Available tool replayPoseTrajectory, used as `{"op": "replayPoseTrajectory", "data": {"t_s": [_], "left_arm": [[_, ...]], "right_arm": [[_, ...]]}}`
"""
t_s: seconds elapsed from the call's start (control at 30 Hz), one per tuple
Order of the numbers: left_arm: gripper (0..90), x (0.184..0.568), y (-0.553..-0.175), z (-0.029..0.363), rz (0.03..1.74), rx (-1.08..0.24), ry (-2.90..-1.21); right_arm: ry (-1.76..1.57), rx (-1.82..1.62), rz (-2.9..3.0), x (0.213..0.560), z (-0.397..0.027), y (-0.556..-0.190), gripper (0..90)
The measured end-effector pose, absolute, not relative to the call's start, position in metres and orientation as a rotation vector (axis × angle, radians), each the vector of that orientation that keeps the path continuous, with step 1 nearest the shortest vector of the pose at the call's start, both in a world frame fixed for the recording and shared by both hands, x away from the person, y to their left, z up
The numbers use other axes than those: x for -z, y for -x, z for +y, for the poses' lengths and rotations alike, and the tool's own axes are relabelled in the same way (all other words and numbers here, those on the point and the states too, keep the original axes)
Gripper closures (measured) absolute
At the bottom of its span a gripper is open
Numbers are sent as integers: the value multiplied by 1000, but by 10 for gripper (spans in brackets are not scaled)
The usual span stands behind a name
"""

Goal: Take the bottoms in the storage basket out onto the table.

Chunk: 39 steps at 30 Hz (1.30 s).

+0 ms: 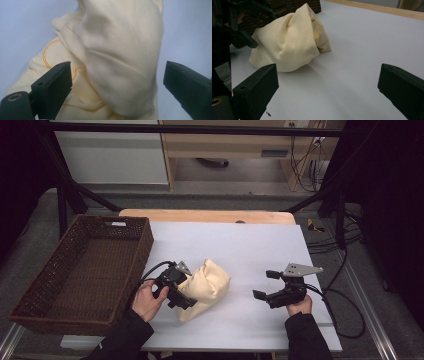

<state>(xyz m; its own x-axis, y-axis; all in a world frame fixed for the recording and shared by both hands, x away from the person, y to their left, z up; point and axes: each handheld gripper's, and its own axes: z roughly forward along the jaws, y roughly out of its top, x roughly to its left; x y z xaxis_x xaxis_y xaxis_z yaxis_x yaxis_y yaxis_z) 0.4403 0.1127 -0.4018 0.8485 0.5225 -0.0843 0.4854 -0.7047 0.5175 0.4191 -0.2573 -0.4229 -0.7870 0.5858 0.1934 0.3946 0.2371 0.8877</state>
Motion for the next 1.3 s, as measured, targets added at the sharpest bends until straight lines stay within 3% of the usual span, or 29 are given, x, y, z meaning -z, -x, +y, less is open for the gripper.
{"op": "replayPoseTrajectory", "data": {"t_s": [0.67, 1.3], "left_arm": [[84, 364, -433, 141, 750, -83, -2302], [82, 341, -419, 147, 745, -119, -2279]], "right_arm": [[-932, -1584, 2320, 422, -258, -419, 38], [-933, -1584, 2318, 422, -259, -419, 38]]}}
